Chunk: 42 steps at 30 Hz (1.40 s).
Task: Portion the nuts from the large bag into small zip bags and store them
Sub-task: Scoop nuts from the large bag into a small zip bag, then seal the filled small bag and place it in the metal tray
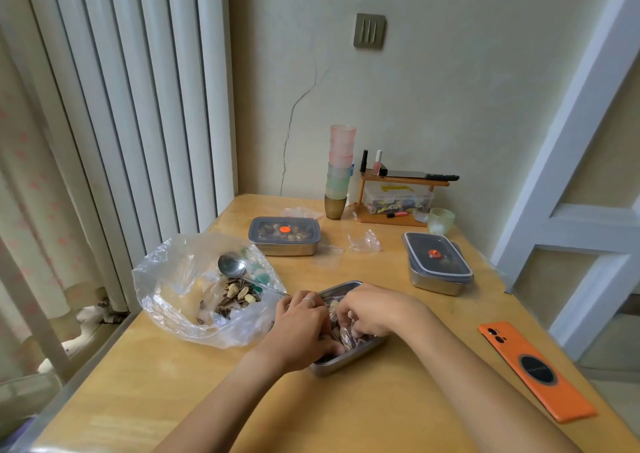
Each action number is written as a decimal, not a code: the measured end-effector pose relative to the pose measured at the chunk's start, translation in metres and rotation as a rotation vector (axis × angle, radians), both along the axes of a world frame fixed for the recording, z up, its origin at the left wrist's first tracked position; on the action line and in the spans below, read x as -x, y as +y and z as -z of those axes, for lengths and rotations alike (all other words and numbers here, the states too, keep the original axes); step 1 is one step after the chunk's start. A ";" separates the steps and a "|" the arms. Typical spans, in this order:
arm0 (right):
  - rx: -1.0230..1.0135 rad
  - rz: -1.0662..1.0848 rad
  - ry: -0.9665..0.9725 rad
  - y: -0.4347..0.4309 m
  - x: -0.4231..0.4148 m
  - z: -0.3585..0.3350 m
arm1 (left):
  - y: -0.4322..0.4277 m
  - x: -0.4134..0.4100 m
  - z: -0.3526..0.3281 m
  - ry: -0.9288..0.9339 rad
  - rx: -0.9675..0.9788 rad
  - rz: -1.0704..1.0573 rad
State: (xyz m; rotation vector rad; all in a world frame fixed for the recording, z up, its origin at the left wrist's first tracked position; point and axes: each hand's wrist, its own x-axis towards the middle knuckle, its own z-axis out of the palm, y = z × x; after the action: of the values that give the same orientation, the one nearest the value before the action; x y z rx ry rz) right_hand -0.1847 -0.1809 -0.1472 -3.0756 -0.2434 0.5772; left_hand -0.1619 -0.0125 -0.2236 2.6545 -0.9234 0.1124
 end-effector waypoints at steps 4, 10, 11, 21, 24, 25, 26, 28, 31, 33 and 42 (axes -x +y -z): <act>0.030 -0.005 0.023 0.005 0.000 0.001 | 0.001 0.000 0.002 -0.009 0.030 0.038; -0.036 0.081 0.149 -0.006 -0.002 0.000 | -0.001 -0.005 -0.001 0.004 0.031 0.178; -0.036 0.082 0.152 -0.007 -0.002 0.000 | -0.002 -0.007 -0.002 0.011 0.032 0.195; -0.439 0.144 0.044 -0.049 0.005 -0.011 | -0.002 -0.017 -0.001 -0.022 -0.018 0.199; -0.456 0.336 -0.407 -0.078 -0.015 -0.005 | 0.000 -0.016 0.000 0.023 0.072 0.226; -0.432 0.428 -0.560 -0.089 -0.022 0.000 | 0.000 -0.015 0.001 0.022 0.091 0.229; -0.382 0.519 -0.673 -0.101 -0.031 0.009 | 0.000 -0.014 0.002 0.013 0.097 0.230; -0.208 0.660 -0.691 -0.121 -0.042 0.026 | -0.002 -0.012 0.003 -0.004 0.077 0.229; -0.076 0.731 -0.538 -0.138 -0.049 0.043 | -0.011 -0.012 0.004 -0.040 0.013 0.255; -0.044 0.732 -0.517 -0.144 -0.053 0.054 | -0.018 -0.013 0.005 -0.043 -0.028 0.273; -0.121 0.649 -0.965 -0.156 -0.052 0.080 | -0.019 -0.014 0.006 -0.087 0.134 0.265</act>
State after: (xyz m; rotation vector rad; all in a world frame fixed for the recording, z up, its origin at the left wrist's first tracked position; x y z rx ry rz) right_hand -0.1324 -0.3370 -0.2274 -2.7684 0.6723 -0.8922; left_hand -0.1475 -0.0317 -0.2291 2.3972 -1.2410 0.2202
